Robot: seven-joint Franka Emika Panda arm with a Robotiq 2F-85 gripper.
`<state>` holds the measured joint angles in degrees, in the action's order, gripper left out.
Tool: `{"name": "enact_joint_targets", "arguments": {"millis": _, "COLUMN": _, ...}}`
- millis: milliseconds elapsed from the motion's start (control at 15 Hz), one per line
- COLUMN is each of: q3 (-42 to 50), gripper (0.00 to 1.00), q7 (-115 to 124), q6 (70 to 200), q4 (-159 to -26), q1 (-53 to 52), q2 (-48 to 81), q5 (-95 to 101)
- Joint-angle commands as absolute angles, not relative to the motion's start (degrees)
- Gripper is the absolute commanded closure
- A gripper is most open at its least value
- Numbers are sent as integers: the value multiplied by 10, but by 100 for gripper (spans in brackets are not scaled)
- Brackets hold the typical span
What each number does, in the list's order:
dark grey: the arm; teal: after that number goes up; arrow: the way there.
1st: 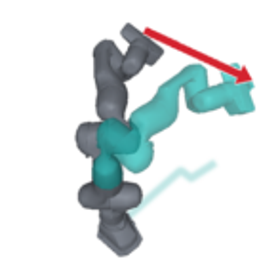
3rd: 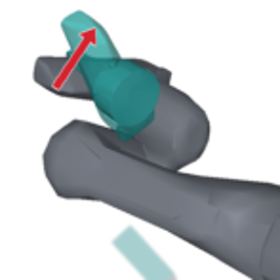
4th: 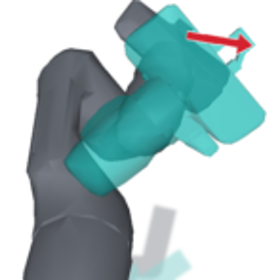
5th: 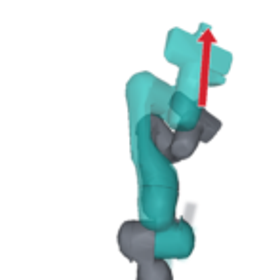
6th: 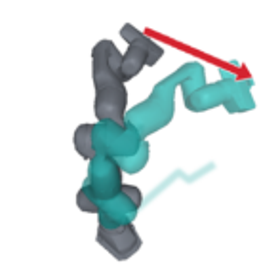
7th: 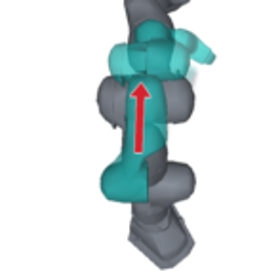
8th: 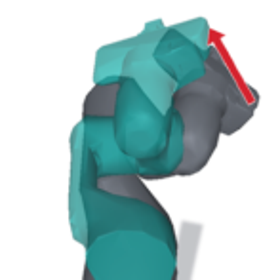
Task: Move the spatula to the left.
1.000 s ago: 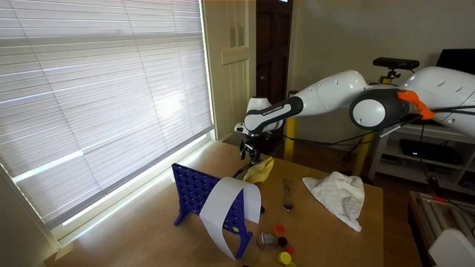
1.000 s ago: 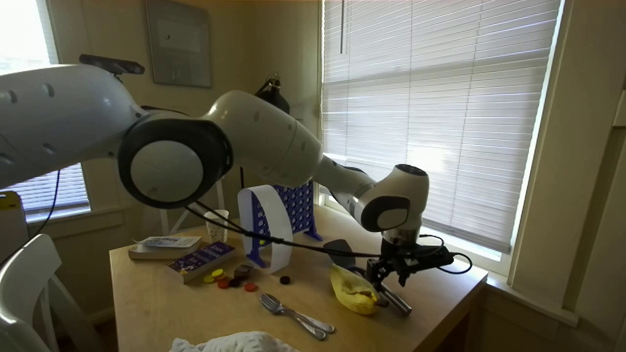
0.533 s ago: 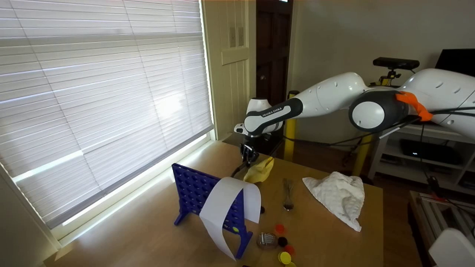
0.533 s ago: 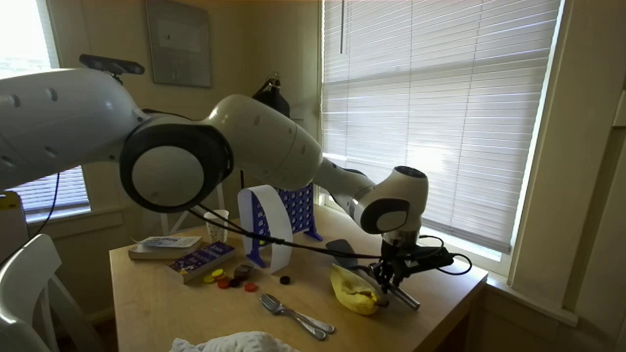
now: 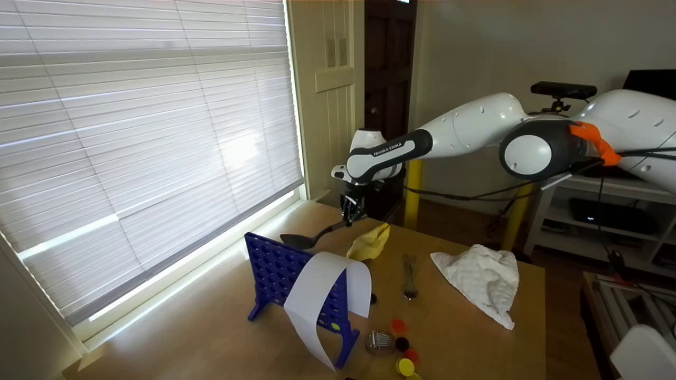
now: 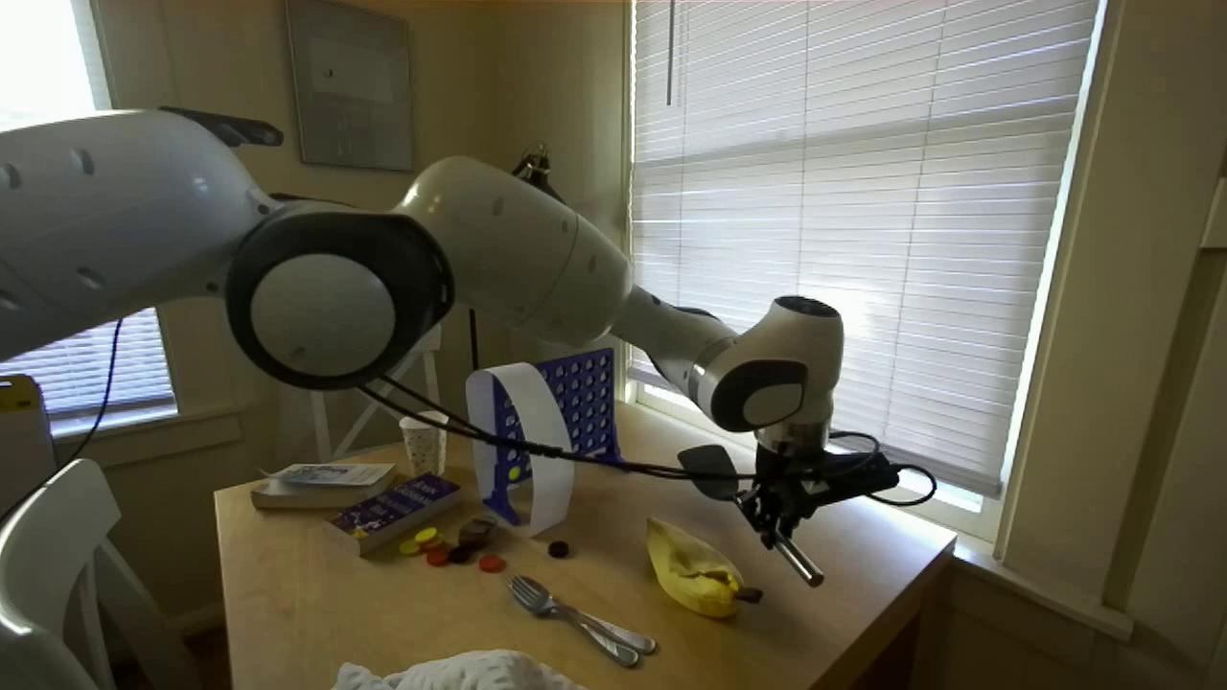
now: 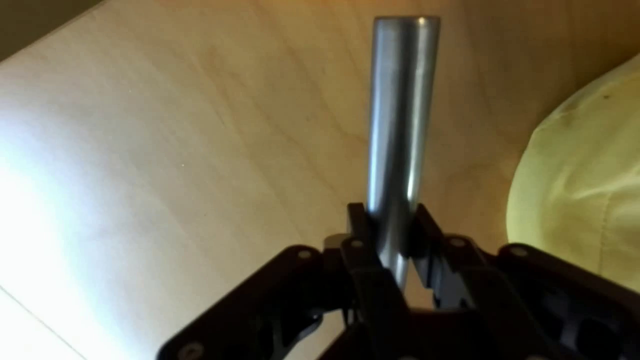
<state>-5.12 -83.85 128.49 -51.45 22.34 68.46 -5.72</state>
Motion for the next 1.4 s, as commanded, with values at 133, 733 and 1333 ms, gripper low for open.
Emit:
{"name": "enact_joint_targets", "arguments": {"millis": 133, "q3": -53, "gripper": 94, "q7": -890, "q6": 1185, "q4": -646, "q1": 259, "q2": 559, "q5": -56}}
{"name": "enact_joint_targets", "arguments": {"millis": 733, "q3": -54, "gripper": 94, "q7": -991, "q6": 1128, "q4": -875, "q1": 338, "q2": 391, "q5": -68}}
{"name": "enact_joint_targets", "arguments": {"millis": 1333, "q3": -29, "gripper": 94, "q7": -1053, "q6": 1293, "q4": -1136, "q1": 345, "q2": 329, "q5": -241}}
